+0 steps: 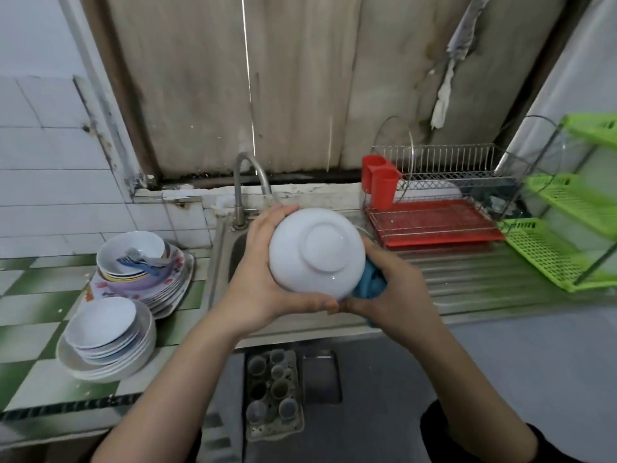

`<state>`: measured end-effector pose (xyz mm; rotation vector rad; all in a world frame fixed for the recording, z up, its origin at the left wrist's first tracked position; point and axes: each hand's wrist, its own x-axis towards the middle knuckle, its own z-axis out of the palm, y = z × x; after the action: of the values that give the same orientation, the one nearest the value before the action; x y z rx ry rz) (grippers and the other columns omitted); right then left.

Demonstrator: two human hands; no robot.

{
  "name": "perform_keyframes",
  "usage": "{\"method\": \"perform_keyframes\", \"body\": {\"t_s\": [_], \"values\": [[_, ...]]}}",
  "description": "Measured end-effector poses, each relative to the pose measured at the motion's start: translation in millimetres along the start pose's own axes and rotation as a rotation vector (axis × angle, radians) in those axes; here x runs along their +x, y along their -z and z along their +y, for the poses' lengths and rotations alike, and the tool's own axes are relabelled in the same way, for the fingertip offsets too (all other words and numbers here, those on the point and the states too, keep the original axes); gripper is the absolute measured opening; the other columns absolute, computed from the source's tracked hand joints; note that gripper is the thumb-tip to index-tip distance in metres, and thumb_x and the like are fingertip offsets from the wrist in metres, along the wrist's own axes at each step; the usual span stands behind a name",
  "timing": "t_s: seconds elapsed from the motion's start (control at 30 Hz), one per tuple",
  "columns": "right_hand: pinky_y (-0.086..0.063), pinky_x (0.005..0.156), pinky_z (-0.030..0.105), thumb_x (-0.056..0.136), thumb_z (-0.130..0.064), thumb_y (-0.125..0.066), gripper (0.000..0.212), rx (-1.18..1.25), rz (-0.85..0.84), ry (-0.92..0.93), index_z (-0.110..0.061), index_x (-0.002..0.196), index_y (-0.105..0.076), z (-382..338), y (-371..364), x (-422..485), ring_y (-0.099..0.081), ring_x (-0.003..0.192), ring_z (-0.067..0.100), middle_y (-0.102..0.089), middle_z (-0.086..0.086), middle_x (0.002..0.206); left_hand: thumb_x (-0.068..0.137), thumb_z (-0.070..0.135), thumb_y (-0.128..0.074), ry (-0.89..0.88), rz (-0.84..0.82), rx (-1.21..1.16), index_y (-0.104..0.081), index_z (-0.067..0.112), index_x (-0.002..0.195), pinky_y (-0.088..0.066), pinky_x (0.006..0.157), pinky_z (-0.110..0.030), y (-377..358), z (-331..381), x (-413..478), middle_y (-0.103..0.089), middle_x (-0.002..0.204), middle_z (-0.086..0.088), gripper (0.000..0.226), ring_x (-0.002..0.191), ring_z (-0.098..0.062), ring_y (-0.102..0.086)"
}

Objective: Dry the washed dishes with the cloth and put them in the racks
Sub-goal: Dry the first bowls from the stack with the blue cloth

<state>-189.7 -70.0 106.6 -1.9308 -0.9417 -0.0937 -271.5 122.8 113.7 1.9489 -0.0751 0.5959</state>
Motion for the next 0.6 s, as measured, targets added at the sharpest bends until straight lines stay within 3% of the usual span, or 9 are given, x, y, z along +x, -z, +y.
{"method": "perform_keyframes", "body": {"t_s": [0.1, 0.17, 0.27, 0.33, 0.47, 0.6], "values": [[-0.052, 0.092, 0.029, 0.053, -0.044, -0.086, 0.096, -0.026, 0.012, -0.066, -0.061, 0.134, -0.036, 18, 26, -21, -0.056, 0.11, -0.003, -0.058, -0.031, 0.119, 0.034, 0.058, -0.086, -0.023, -0.074, 0.093, -0.03, 0.036, 0.141, -0.026, 0.115, -0.018, -33, 11, 3, -0.024, 0.151, 0.011, 0.122, 0.141, -0.003, -0.025], [-0.058, 0.08, 0.041, 0.054, -0.052, -0.081, 0.102, -0.064, 0.005, -0.097, -0.062, 0.141, -0.029, 29, 39, -31, -0.06, 0.107, 0.01, -0.06, -0.02, 0.124, 0.033, 0.061, -0.086, -0.026, -0.11, 0.111, -0.029, 0.043, 0.138, -0.027, 0.115, -0.021, -50, 15, 6, -0.023, 0.152, 0.015, 0.121, 0.142, -0.001, -0.024], [-0.059, 0.066, 0.043, 0.058, -0.049, -0.079, 0.103, -0.072, -0.02, -0.133, -0.062, 0.143, -0.022, 44, 56, -38, -0.061, 0.101, 0.014, -0.05, -0.04, 0.116, 0.038, 0.054, -0.09, -0.049, -0.108, 0.063, -0.035, 0.036, 0.139, -0.04, 0.11, -0.039, -76, 14, 13, -0.039, 0.145, 0.011, 0.116, 0.135, -0.01, -0.04], [-0.059, 0.068, 0.041, 0.062, -0.037, -0.086, 0.107, -0.075, -0.051, -0.153, -0.061, 0.142, -0.019, 53, 68, -39, -0.059, 0.1, 0.011, -0.043, -0.047, 0.111, 0.039, 0.051, -0.091, -0.068, -0.085, 0.039, -0.039, 0.029, 0.137, -0.045, 0.103, -0.036, -93, 11, 18, -0.047, 0.138, 0.008, 0.113, 0.129, -0.013, -0.047], [-0.052, 0.094, 0.036, 0.05, -0.054, -0.088, 0.124, -0.071, -0.144, -0.192, -0.047, 0.151, -0.016, 78, 95, -34, -0.053, 0.116, 0.007, -0.053, -0.028, 0.128, 0.037, 0.053, -0.088, -0.031, -0.066, -0.02, -0.042, 0.031, 0.133, -0.044, 0.093, -0.016, -128, -2, 36, -0.052, 0.133, 0.011, 0.108, 0.123, -0.006, -0.051], [-0.05, 0.096, 0.031, 0.057, -0.049, -0.087, 0.115, -0.08, -0.094, -0.245, -0.037, 0.152, -0.023, 113, 114, -25, -0.053, 0.115, 0.003, -0.054, -0.022, 0.128, 0.041, 0.055, -0.086, -0.036, -0.112, -0.068, -0.042, 0.033, 0.131, -0.045, 0.093, -0.015, -163, -20, 65, -0.052, 0.132, 0.013, 0.103, 0.122, -0.006, -0.052]]}}
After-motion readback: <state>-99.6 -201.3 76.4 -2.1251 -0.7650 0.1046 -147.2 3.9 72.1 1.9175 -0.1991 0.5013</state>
